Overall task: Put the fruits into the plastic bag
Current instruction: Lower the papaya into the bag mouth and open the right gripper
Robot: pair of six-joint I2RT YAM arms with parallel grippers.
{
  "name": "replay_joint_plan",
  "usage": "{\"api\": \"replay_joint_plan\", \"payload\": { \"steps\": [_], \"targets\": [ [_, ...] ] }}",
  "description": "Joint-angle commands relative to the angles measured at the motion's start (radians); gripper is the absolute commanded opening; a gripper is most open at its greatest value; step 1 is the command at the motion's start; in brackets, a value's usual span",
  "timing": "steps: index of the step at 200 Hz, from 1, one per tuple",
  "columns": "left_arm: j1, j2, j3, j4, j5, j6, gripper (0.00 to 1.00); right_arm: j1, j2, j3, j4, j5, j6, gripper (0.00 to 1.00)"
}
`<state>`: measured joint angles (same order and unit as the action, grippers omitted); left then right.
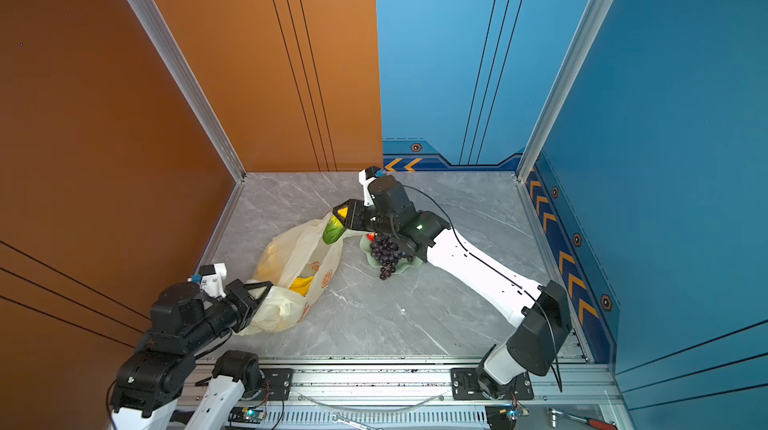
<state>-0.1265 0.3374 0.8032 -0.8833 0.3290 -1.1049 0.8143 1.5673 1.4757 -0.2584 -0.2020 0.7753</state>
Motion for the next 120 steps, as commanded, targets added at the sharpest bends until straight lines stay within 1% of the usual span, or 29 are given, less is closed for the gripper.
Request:
{"api": "replay_joint_plan", "payload": {
  "steps": [1, 24, 74, 120],
  "targets": [
    [-0.009, 0.006, 0.032, 0.012, -0.020, -0.001, 0.00, 0.033, 0.046, -0.002, 0.076, 0.031, 0.023, 0.41],
    [-0.009, 0.014, 0.039, 0.018, -0.024, 0.002, 0.00, 0.059, 0.079, 0.003, 0.080, 0.044, 0.019, 0.41],
    [-0.009, 0.028, 0.047, 0.043, -0.028, 0.000, 0.00, 0.083, 0.144, 0.020, 0.076, 0.045, 0.001, 0.41],
    [-0.009, 0.025, 0.048, 0.045, -0.029, 0.000, 0.00, 0.119, 0.230, 0.048, 0.111, 0.041, 0.027, 0.41]
  ]
}}
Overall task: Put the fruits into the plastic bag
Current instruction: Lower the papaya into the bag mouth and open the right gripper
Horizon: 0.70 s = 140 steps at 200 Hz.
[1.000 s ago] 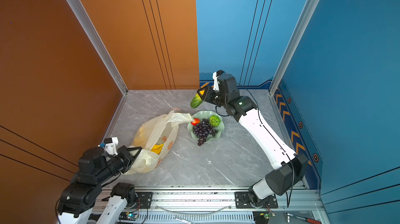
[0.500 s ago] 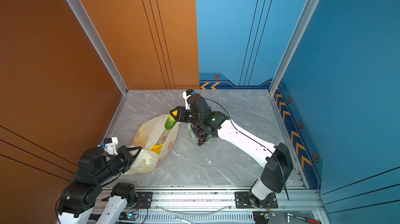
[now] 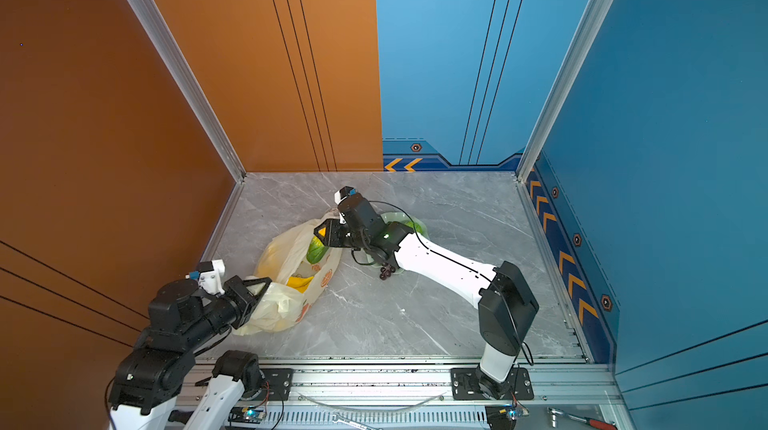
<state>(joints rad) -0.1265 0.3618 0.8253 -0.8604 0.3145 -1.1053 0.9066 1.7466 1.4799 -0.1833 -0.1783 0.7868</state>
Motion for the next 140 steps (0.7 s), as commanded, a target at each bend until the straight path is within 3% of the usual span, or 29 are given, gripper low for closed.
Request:
{"api": "replay_joint_plan", "payload": {
  "steps": [1, 68, 103, 140],
  "targets": [
    [-0.009, 0.000, 0.026, 0.022, -0.014, 0.002, 0.00, 0.027, 0.052, 0.045, 0.037, 0.018, 0.015, 0.41],
    [-0.009, -0.017, 0.006, 0.022, -0.031, -0.005, 0.00, 0.060, 0.177, 0.120, -0.058, -0.018, -0.025, 0.41],
    [-0.007, -0.028, -0.011, 0.030, -0.028, -0.011, 0.00, 0.063, 0.192, 0.124, -0.106, -0.057, -0.052, 0.57],
    [-0.009, -0.028, -0.022, 0.030, -0.025, -0.010, 0.00, 0.061, 0.230, 0.173, -0.127, -0.089, -0.056, 0.58]
  ]
}}
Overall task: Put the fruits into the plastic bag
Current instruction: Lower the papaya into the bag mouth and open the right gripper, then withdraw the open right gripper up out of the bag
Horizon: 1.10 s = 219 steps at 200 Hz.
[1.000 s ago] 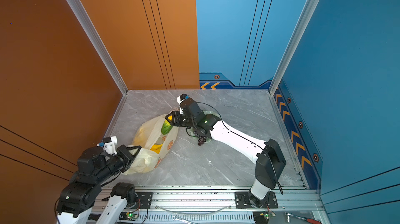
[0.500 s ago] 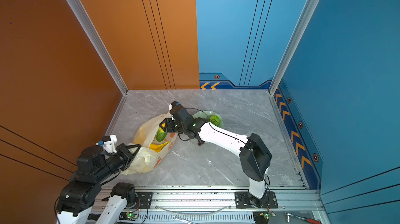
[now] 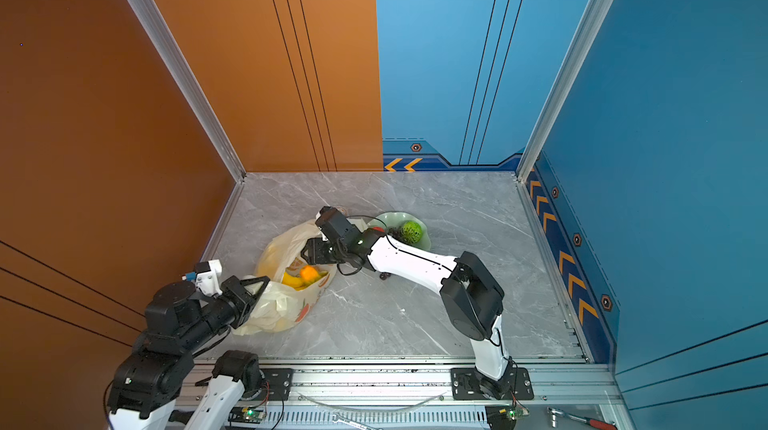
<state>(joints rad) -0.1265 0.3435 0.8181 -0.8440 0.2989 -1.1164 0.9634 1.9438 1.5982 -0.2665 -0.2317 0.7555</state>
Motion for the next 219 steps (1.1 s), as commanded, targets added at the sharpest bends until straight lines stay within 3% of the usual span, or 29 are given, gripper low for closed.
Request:
{"api": "replay_joint_plan", "payload": {
  "steps": [1, 103, 153, 219],
  "targets": [
    [-0.009, -0.010, -0.015, 0.014, -0.009, 0.001, 0.00, 0.004, 0.034, 0.056, -0.044, -0.037, -0.025, 0.57],
    [-0.008, -0.028, -0.043, 0.013, -0.019, 0.000, 0.00, -0.047, -0.032, 0.137, -0.165, -0.143, -0.049, 0.65],
    [-0.009, -0.037, -0.053, 0.013, -0.021, 0.000, 0.00, -0.025, 0.055, 0.192, -0.214, -0.198, -0.063, 0.65],
    [-0.010, -0.039, -0.056, 0.012, -0.008, 0.008, 0.00, 0.018, 0.361, 0.635, -0.253, -0.172, 0.019, 0.63]
  ]
}}
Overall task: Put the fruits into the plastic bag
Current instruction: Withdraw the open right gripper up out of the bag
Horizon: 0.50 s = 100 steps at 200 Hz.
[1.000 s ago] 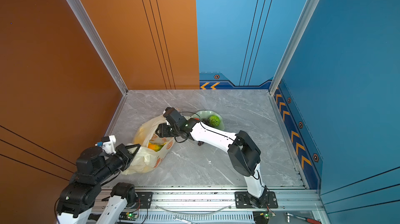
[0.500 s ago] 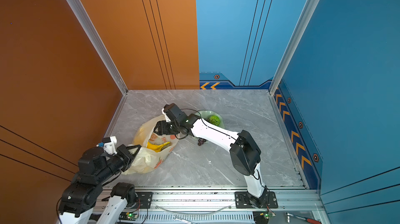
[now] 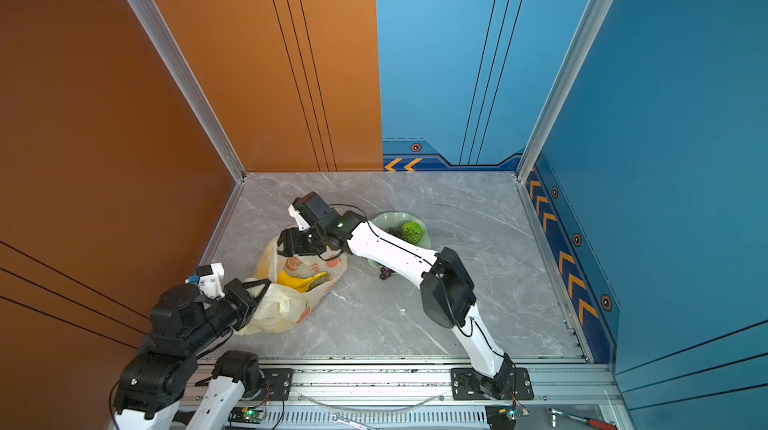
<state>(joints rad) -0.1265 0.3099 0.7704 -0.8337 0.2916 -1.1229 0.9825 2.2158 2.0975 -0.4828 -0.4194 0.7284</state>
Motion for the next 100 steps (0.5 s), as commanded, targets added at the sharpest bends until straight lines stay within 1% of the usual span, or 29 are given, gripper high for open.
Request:
{"api": "replay_joint_plan", "payload": {
  "steps": [1, 24, 44, 68, 100],
  "targets": [
    [-0.010, -0.005, -0.009, 0.002, -0.001, 0.016, 0.00, -0.001, 0.094, 0.143, -0.037, 0.017, 0.048, 0.63],
    [-0.011, 0.000, -0.020, 0.003, 0.009, 0.018, 0.00, -0.015, 0.191, 0.285, -0.042, 0.036, 0.111, 0.62],
    [-0.012, -0.001, -0.029, 0.004, 0.017, 0.014, 0.00, -0.032, 0.226, 0.321, -0.044, 0.029, 0.154, 0.62],
    [-0.012, -0.007, -0.031, 0.002, 0.014, 0.009, 0.00, -0.039, 0.201, 0.307, -0.068, 0.014, 0.148, 0.62],
    [-0.011, -0.007, -0.030, 0.002, 0.018, 0.008, 0.00, -0.030, 0.103, 0.250, -0.073, -0.041, 0.144, 0.64]
  ]
}}
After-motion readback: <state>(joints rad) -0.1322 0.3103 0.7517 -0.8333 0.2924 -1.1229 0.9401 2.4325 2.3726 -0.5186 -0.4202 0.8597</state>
